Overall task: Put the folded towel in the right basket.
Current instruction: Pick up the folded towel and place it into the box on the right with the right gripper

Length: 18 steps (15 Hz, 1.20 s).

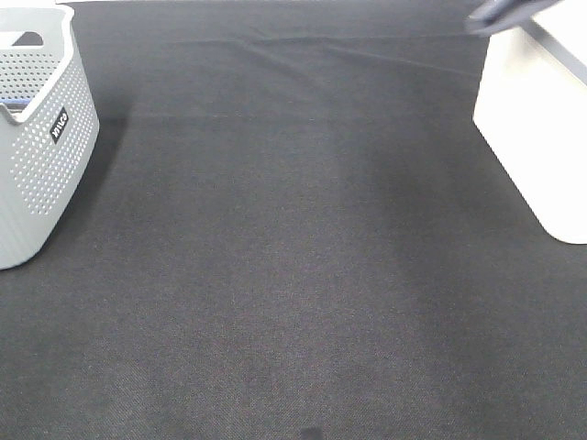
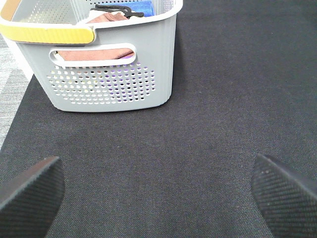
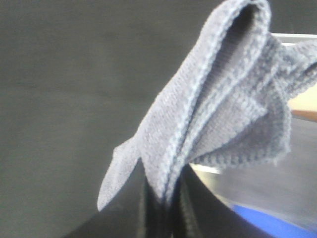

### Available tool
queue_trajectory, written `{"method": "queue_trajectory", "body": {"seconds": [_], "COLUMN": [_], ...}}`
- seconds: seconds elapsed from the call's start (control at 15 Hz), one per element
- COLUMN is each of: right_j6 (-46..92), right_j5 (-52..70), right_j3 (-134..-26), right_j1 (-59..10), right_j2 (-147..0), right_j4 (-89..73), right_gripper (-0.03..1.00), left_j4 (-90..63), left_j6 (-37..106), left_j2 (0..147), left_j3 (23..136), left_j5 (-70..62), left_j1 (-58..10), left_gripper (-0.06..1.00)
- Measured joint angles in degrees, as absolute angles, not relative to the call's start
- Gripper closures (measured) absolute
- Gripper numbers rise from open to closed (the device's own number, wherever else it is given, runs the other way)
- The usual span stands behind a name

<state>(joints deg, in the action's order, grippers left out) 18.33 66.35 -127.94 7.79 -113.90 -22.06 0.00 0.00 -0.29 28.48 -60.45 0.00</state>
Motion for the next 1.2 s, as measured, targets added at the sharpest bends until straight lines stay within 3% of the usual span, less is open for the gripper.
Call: {"method": "queue_trajectory", "body": {"seconds": [0.2,0.87,0.93,1.07,1.2], "right_j6": [16.9,11.8,10.9,9.6,9.3], "right_j5": [67.8,68.5,68.5,68.5,68.5], "right_j3": [-127.9,-127.7,-127.7,-127.7,-127.7], "right_j1": [11.8,11.9,11.9,11.9,11.9], "right_j2": [-113.2,-123.2,-124.0,-124.7,-124.7], "right_j4": [-16.0,-7.0,-7.0,-6.8,-6.5], "right_gripper": [0.87,0.84,0.74,0.44,0.32], "left_j4": [0.0,0.0,0.0,0.0,0.0], "left_j6": [0.0,0.0,0.0,0.0,0.0], "left_j2": [-0.3,-0.3,-0.3,-0.3,-0.3], "left_j3": [28.5,28.5,28.5,28.5,28.5], "left_j5": [-60.4,-60.4,-60.4,-60.4,-60.4], "left_j1": [0.0,0.0,0.0,0.0,0.0], "left_gripper": [-0.03,-0.03,-0.03,-0.03,-0.03]}}
